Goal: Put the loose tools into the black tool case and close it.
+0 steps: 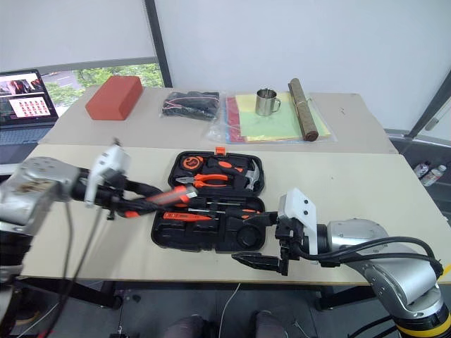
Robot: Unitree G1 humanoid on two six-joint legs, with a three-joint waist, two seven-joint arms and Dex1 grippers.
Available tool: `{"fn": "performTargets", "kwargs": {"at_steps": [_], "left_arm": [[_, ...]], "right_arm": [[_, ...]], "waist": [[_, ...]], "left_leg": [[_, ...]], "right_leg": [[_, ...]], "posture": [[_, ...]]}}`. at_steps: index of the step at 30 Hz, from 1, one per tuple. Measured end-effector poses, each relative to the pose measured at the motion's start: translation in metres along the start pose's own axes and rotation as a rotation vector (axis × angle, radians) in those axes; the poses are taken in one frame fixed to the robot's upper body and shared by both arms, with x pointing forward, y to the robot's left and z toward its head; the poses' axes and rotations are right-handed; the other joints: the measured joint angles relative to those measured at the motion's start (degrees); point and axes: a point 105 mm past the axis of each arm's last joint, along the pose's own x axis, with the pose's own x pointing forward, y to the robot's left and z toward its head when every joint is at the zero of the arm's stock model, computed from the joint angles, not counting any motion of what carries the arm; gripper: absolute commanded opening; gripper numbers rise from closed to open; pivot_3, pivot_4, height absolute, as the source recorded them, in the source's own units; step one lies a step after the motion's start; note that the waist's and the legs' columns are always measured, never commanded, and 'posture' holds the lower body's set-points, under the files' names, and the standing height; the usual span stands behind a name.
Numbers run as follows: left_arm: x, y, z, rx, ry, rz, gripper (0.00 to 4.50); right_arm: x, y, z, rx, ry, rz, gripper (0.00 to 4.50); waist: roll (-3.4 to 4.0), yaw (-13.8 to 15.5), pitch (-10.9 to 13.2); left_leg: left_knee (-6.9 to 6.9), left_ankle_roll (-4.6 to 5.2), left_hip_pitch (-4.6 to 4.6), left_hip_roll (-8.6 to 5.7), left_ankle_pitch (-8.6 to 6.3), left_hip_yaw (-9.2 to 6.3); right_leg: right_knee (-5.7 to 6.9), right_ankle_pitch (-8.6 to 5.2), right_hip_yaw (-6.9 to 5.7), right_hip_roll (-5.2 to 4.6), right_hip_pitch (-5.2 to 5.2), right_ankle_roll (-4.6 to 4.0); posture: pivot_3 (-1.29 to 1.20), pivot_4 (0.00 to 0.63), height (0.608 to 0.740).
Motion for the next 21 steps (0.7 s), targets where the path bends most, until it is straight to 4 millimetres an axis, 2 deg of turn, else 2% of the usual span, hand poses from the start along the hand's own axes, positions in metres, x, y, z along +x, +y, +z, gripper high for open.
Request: {"fn": "performTargets", "kwargs": {"at_steps": [4, 9, 11, 12, 16, 17, 20, 21], "left_arm": [[0.022, -0.003, -0.005, 0.031, 0.101, -0.115, 1.47], [0.041, 0.004, -0.023, -0.011, 0.146, -0.128, 1.47], [0.042, 0.007, -0.022, -0.019, 0.143, -0.125, 2.47], [0.043, 0.008, -0.022, -0.019, 0.145, -0.117, 2.74], [0.046, 0.01, -0.018, -0.014, 0.115, -0.114, 4.3], [0.046, 0.011, -0.016, -0.011, 0.106, -0.109, 4.46], [0.044, 0.015, -0.009, -0.002, 0.058, -0.081, 4.46], [0.043, 0.015, -0.008, -0.002, 0.047, -0.079, 4.2]], "right_arm": [[-0.002, -0.001, -0.001, 0.003, -0.004, -0.048, 4.5], [-0.003, -0.001, -0.006, 0.022, -0.003, -0.091, 4.5], [-0.003, -0.002, -0.006, 0.02, -0.004, -0.109, 4.5], [-0.004, -0.003, -0.006, 0.021, -0.004, -0.116, 4.5], [-0.004, -0.004, -0.007, 0.025, -0.003, -0.13, 4.5], [-0.004, -0.004, -0.007, 0.025, -0.003, -0.131, 4.5], [-0.004, -0.004, -0.007, 0.024, -0.003, -0.135, 4.5], [-0.004, -0.004, -0.007, 0.024, -0.003, -0.135, 4.5]], "waist": [[-0.02, -0.3, 0.0], [-0.02, 0.0, 0.0], [-0.03, 0.2, 0.0], [-0.03, 0.2, 0.0], [-0.03, 0.2, 0.0], [-0.03, 0.2, 0.0], [-0.03, 0.1, 0.0], [-0.03, 0.0, 0.0]], "left_leg": [[0.05, 0.01, 0.1, 0.22, 0.01, 0.01], [0.18, 0.08, 0.01, 0.26, 0.01, -0.04], [0.25, 0.16, -0.04, 0.25, -0.02, -0.08], [0.26, 0.21, -0.03, 0.24, -0.04, -0.08], [0.3, 0.29, -0.05, 0.24, -0.08, -0.09], [0.31, 0.29, -0.06, 0.24, -0.08, -0.1], [0.31, 0.29, -0.05, 0.25, -0.08, -0.1], [0.31, 0.29, -0.05, 0.26, -0.08, -0.1]], "right_leg": [[0.08, -0.02, 0.14, 0.04, 0.0, -0.05], [0.09, -0.02, 0.13, 0.02, 0.0, -0.06], [0.07, -0.01, 0.11, -0.05, 0.0, -0.05], [0.08, -0.01, 0.12, -0.08, 0.01, -0.05], [0.07, 0.04, 0.12, -0.1, 0.02, -0.12], [0.07, 0.05, 0.11, -0.1, 0.02, -0.13], [0.08, 0.12, 0.12, -0.08, 0.02, -0.25], [0.08, 0.12, 0.11, -0.08, 0.02, -0.26]], "posture": [[0.0, 0.15, 0.736], [0.0, 0.15, 0.736], [0.0, 0.15, 0.736], [0.0, 0.15, 0.736], [0.0, 0.15, 0.736], [0.0, 0.15, 0.736], [0.0, 0.15, 0.736], [0.0, 0.15, 0.736]]}}
